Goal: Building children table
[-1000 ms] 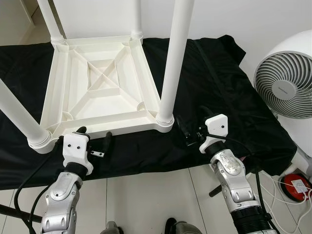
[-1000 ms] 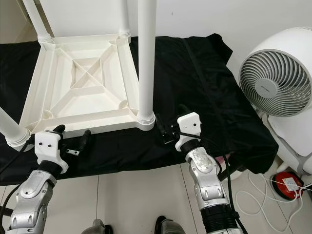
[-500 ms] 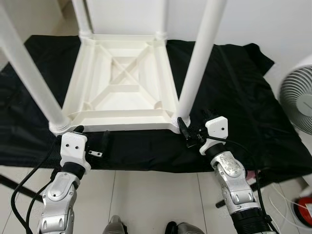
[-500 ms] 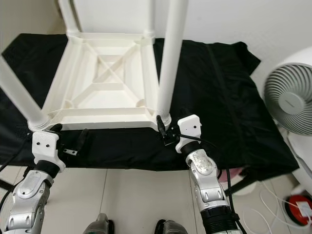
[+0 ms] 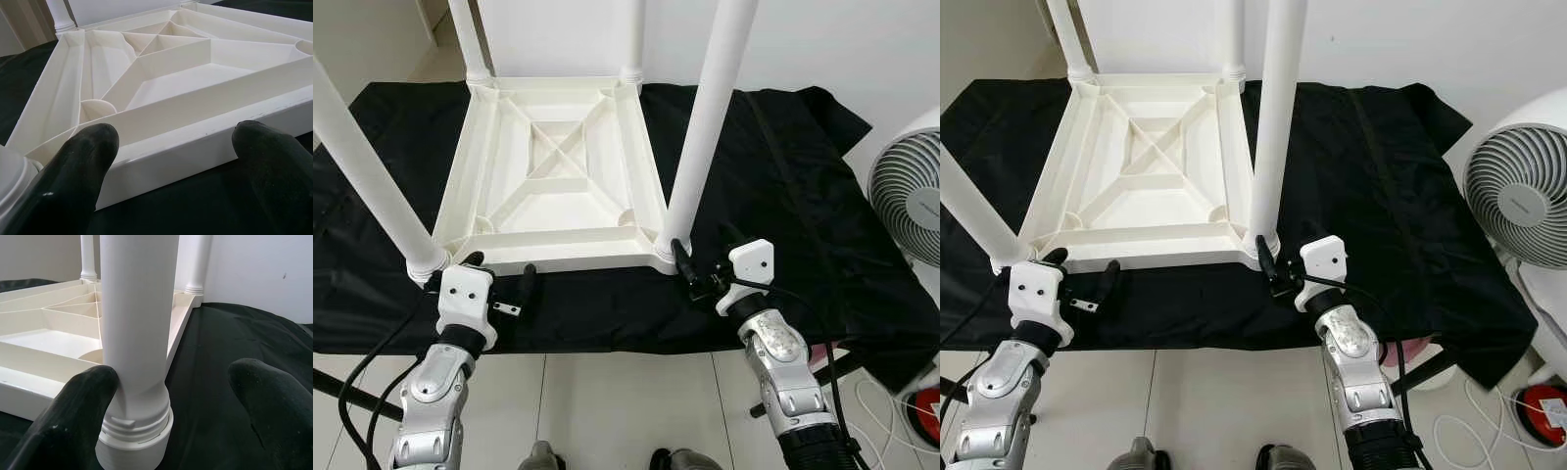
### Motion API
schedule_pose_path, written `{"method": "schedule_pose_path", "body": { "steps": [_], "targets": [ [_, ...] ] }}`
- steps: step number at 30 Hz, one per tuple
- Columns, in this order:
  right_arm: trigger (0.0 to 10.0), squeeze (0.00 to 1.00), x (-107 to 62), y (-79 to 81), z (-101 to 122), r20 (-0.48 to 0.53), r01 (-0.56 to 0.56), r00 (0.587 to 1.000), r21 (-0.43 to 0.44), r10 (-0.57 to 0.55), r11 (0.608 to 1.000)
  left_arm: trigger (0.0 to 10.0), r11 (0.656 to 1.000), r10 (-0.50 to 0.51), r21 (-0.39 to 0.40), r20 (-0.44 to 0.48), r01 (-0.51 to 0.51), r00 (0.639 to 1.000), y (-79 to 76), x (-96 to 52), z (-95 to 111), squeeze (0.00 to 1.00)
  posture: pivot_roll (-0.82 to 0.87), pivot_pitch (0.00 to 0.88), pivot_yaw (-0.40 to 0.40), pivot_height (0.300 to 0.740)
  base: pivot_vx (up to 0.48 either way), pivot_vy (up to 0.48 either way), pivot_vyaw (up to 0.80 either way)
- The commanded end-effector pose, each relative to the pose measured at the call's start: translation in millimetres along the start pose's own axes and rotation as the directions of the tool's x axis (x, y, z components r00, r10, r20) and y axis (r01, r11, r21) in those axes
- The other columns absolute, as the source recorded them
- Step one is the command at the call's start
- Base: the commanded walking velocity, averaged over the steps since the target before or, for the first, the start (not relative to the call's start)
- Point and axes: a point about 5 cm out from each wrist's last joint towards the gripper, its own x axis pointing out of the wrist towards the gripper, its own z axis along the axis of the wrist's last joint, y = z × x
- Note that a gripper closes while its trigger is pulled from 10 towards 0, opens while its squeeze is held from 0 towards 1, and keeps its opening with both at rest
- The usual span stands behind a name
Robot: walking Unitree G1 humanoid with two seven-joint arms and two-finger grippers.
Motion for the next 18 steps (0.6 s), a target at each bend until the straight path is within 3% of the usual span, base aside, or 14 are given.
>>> {"method": "schedule_pose_path", "body": {
  "steps": [1,13,18],
  "targets": [
    [10.0,0.0,-0.5,-2.8,-3.0,-0.012,0.016,1.0,0.017,-0.016,1.0,10.0,0.995,0.099,0.019,-0.011,-0.099,0.995,5.5,-1.4,0.2,0.0,-0.05,0.093,0.01,0.74,0.0,0.0,0.0],
    [10.0,0.0,8.2,1.9,4.6,0.011,-0.056,0.998,-0.013,0.056,0.998,10.0,0.995,0.101,-0.005,0.0,-0.101,0.995,8.6,3.1,5.7,0.0,-0.05,0.103,0.014,0.74,0.0,0.0,0.0],
    [10.0,0.0,9.4,8.0,7.2,0.015,-0.117,0.993,-0.009,0.117,0.993,10.0,0.999,0.033,-0.043,0.004,-0.033,0.999,2.6,4.3,9.0,0.0,-0.05,0.105,0.011,0.74,0.0,0.0,0.0]
  ]
}}
